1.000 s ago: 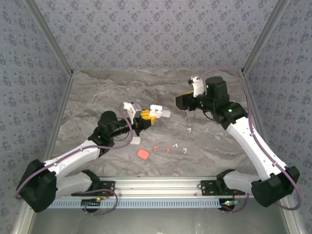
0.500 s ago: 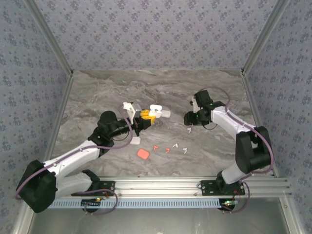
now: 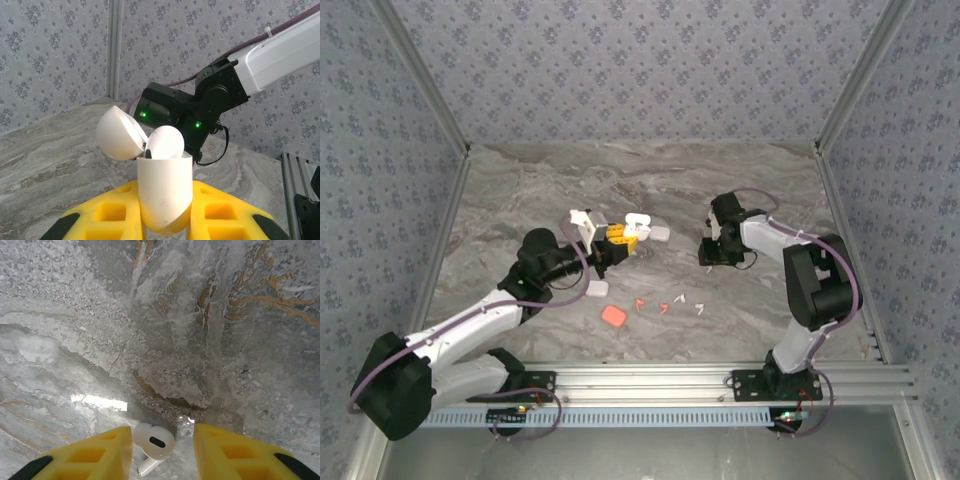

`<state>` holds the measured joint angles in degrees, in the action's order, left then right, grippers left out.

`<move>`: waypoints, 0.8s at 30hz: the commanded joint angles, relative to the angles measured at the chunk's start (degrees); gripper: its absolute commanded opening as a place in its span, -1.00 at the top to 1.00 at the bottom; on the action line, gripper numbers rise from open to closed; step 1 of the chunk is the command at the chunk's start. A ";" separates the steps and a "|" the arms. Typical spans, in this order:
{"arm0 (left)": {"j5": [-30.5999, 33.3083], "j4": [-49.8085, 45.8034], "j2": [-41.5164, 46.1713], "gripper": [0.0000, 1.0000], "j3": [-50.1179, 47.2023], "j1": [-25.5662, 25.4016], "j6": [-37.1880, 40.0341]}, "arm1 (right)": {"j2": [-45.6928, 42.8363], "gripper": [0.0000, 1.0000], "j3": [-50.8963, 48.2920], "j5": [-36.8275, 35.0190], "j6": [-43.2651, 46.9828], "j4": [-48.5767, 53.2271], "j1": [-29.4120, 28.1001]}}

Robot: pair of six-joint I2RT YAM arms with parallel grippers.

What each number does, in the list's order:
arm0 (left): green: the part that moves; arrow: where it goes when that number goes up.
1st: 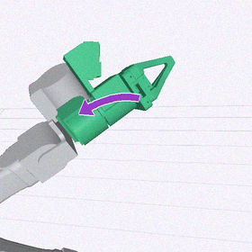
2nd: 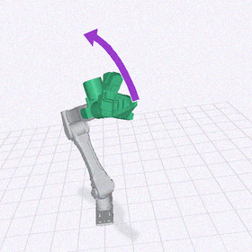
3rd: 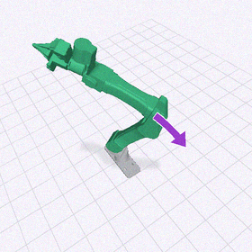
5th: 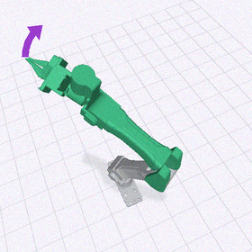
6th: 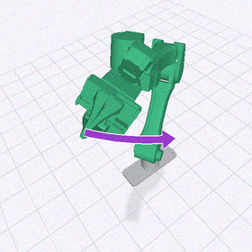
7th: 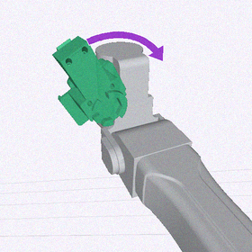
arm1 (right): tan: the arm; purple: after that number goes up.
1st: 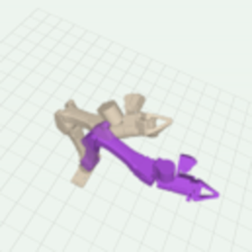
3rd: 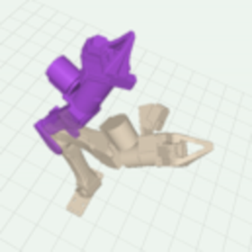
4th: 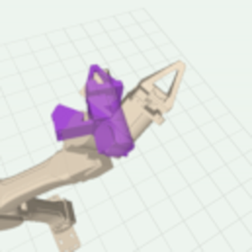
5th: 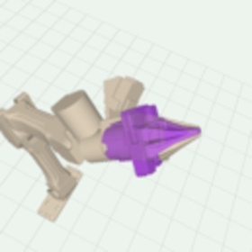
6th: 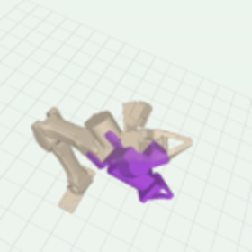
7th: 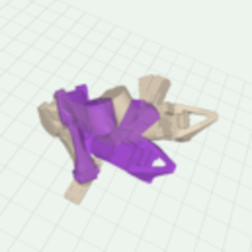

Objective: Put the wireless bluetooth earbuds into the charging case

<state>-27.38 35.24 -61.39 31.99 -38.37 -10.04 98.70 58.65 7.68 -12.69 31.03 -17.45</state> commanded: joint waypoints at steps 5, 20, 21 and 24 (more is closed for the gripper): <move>0.53 0.97 1.18 1.00 0.19 -0.39 0.90 | 2.50 0.31 1.37 -0.73 -0.29 0.26 -0.89; 0.75 0.62 1.18 1.00 0.05 -0.39 0.89 | -0.80 0.56 1.98 -1.18 1.31 0.99 -2.56; 0.76 0.62 1.18 1.00 0.08 -0.39 0.90 | -2.27 0.55 1.73 -0.89 1.83 0.50 -2.58; 0.83 1.11 0.96 1.00 0.07 -0.39 0.48 | -7.85 0.56 0.83 0.57 3.53 -1.09 -3.04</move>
<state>-26.96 34.54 -61.39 31.97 -38.37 -9.89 97.17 59.70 7.73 -11.53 30.61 -19.88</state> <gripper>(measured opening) 0.206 0.225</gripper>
